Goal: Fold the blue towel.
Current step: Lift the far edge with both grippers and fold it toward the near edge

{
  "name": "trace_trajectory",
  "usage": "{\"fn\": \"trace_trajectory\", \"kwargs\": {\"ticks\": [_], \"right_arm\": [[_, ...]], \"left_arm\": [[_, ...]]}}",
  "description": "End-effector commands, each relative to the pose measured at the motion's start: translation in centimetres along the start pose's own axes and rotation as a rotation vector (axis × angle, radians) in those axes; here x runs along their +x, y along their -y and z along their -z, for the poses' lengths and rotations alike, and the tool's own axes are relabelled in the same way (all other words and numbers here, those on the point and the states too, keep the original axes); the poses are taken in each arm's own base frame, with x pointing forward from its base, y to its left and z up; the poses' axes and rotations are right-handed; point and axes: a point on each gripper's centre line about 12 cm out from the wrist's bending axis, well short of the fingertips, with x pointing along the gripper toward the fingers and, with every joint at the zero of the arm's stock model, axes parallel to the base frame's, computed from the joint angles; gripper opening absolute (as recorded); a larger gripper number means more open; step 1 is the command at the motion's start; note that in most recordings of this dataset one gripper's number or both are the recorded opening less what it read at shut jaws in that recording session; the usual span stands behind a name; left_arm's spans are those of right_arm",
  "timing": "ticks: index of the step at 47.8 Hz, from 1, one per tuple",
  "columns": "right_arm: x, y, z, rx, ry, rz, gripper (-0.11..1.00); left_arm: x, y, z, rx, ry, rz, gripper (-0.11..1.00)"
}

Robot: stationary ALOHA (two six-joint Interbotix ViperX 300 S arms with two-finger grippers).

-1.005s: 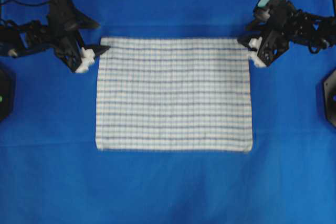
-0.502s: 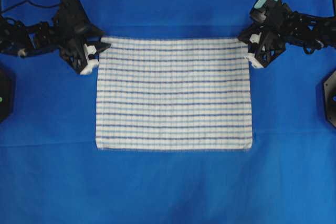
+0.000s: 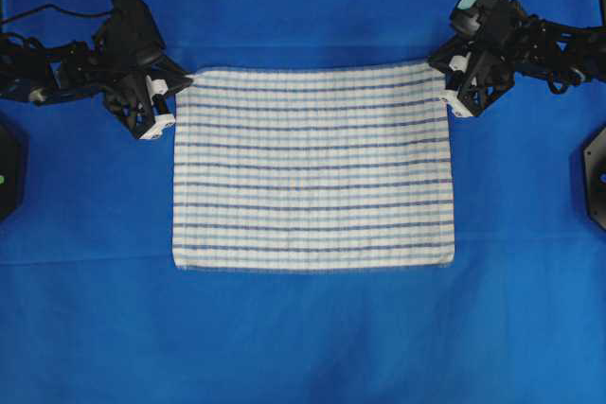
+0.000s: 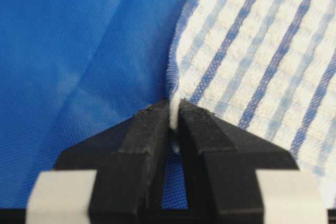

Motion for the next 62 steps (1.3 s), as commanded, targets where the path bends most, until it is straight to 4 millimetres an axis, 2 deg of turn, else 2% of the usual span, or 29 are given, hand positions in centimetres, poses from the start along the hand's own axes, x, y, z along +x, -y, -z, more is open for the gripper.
{"fn": "trace_trajectory", "kwargs": {"ticks": [1,12,20,40,62], "right_arm": [[-0.8,0.1,-1.4,0.001,0.046,0.001,0.05],[-1.7,-0.3,-1.5,-0.004,0.063,-0.007,0.05],[-2.3,-1.6,-1.3,-0.023,0.074,-0.042,0.05],[-6.6,-7.5,1.2,-0.074,0.104,-0.236,0.05],[-9.2,-13.2,4.4,-0.115,-0.003,-0.431,0.05]], "left_arm": [[-0.9,0.0,-1.9,0.001,0.058,0.000,0.04],[-1.8,0.3,-2.4,0.002,0.075,0.009,0.04],[-2.2,1.8,-2.4,0.021,0.070,0.049,0.04],[-4.6,7.1,-1.3,0.108,0.051,0.201,0.04],[-7.1,13.6,0.3,0.135,0.030,0.404,0.04]]}}
